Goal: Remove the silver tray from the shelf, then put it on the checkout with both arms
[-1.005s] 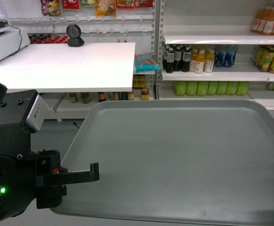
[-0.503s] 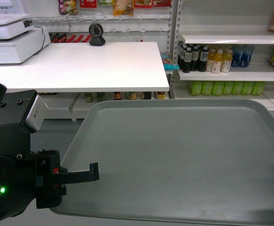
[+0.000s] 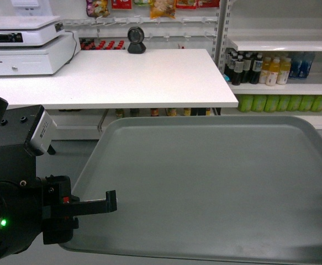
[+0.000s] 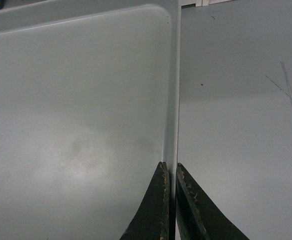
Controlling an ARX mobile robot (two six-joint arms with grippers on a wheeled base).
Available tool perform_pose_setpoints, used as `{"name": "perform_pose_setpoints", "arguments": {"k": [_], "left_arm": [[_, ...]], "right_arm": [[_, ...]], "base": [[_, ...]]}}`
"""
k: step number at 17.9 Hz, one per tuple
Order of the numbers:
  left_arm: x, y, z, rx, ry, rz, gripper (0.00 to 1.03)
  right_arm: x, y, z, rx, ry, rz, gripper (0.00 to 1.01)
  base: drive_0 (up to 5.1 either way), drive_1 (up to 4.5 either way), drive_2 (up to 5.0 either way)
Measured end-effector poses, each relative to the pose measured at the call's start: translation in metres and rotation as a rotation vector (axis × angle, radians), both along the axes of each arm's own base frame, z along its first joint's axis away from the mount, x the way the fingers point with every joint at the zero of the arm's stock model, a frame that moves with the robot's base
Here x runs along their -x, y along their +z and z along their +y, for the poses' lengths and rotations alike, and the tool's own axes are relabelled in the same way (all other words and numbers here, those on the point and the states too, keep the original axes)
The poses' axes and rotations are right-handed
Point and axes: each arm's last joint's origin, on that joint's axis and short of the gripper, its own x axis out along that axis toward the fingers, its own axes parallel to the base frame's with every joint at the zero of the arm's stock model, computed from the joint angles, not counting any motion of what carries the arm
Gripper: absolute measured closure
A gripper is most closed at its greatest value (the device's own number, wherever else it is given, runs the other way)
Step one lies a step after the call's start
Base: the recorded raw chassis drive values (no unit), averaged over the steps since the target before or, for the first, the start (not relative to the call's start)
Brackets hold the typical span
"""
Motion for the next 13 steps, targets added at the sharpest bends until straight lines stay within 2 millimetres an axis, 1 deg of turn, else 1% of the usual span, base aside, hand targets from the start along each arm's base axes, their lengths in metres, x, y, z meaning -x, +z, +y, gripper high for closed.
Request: {"name": "perform_pose_setpoints", "arguments": {"k": [13], "left_arm": [[-0.0002, 0.0, 0.0021, -0.001, 0.007, 0.0, 1.0]], "right_arm": [[0.0, 0.0004, 0.0017, -0.002, 0.004, -0.004, 0.99]], "base": [[-5.1, 2.37, 2.4]]}}
